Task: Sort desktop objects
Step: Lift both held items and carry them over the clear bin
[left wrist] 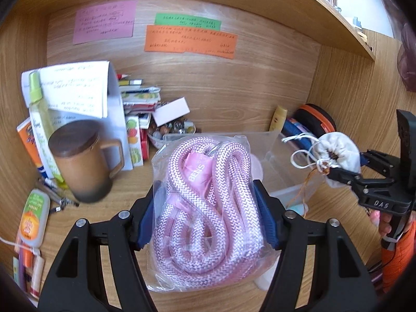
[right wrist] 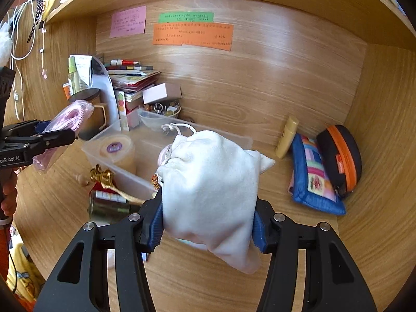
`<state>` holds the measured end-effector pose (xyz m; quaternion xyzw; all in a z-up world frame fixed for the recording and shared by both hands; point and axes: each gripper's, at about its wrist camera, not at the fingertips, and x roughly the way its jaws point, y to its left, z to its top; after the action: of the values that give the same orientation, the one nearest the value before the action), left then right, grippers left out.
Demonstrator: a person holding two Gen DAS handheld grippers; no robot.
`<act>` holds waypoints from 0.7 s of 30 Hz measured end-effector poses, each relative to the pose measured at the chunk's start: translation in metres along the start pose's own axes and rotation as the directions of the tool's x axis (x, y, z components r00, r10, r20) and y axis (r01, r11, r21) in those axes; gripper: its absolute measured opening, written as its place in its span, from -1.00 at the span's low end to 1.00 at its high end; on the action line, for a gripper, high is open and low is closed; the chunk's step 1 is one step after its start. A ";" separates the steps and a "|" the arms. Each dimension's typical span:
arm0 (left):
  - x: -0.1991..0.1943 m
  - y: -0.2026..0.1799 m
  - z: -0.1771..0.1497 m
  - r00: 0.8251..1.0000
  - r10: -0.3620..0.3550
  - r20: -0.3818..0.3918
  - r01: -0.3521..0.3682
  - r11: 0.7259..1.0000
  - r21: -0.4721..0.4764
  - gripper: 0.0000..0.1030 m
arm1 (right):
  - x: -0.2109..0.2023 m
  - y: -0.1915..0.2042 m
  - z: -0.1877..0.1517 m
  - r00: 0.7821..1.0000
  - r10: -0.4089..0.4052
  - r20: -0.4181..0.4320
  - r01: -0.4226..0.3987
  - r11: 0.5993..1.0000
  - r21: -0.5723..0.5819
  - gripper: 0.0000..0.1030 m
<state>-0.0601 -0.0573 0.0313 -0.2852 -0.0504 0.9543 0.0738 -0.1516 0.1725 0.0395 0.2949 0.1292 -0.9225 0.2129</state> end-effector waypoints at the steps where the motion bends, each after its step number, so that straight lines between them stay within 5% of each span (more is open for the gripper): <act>1: 0.002 -0.001 0.003 1.000 -0.001 0.001 0.001 1.000 0.001 0.29 | 0.003 -0.001 0.003 1.000 0.004 0.002 -0.004 1.000 0.004 -0.02; 21: 0.061 -0.022 0.062 0.999 -0.033 -0.036 0.034 0.999 0.012 0.29 | 0.057 -0.002 0.045 1.000 0.017 -0.015 -0.017 1.000 0.015 -0.02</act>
<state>-0.1428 -0.0291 0.0534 -0.3008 -0.0476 0.9480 0.0926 -0.2168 0.1399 0.0413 0.3043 0.1215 -0.9193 0.2177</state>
